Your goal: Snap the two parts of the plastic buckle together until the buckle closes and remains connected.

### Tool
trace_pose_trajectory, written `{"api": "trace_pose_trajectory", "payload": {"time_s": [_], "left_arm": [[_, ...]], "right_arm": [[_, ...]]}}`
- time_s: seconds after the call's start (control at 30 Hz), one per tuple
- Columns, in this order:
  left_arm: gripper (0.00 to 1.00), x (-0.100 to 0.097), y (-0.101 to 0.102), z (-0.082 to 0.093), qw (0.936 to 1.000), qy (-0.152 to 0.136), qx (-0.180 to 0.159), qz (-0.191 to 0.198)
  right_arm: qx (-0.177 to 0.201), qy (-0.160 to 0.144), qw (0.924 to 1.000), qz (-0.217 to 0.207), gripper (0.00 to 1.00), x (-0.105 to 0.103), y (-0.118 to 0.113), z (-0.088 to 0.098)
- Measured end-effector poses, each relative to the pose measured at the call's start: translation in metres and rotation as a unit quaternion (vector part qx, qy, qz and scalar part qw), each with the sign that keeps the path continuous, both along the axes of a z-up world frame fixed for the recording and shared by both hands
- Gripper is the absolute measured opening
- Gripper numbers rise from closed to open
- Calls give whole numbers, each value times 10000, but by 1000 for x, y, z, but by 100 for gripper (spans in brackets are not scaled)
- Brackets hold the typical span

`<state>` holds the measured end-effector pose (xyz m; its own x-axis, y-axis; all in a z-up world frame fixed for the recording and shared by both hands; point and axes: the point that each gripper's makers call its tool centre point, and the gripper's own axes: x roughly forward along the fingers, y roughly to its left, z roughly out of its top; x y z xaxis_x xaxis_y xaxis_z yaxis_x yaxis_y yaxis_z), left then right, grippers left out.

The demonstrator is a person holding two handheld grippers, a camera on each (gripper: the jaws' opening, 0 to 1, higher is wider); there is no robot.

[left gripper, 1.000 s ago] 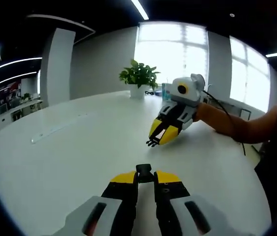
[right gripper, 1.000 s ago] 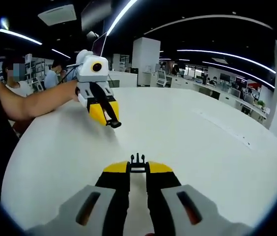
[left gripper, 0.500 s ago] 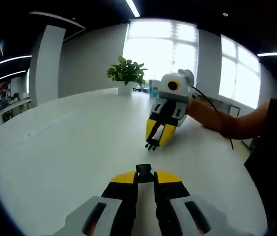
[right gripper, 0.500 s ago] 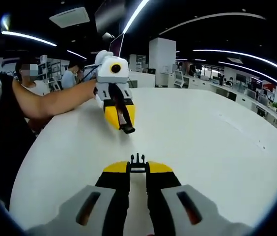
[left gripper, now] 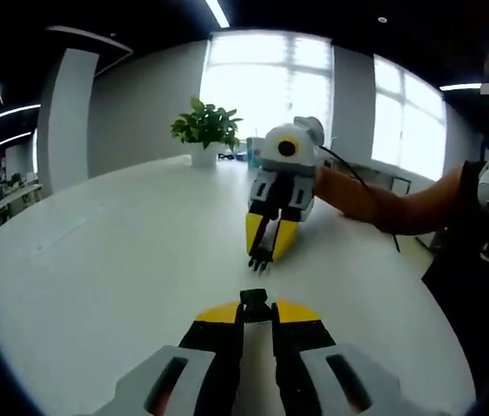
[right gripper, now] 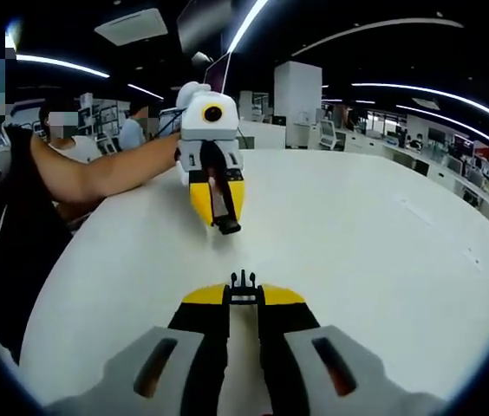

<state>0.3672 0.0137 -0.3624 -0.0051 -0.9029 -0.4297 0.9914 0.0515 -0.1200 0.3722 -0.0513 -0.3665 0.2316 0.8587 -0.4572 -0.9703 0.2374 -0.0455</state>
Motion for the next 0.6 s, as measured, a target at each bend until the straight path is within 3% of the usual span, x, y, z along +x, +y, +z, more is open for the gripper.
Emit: {"api": "trace_pose_trajectory", "payload": {"time_s": [0.27,0.6], "left_arm": [[11,-8,0,-7,9997,-3,142,-220],[11,-14,-1,-5,9992,0,67,-398]], "right_arm": [[28,36,9998,199,11,-8,4,0],[28,105,9991,418,11,-18,9,-1]]}}
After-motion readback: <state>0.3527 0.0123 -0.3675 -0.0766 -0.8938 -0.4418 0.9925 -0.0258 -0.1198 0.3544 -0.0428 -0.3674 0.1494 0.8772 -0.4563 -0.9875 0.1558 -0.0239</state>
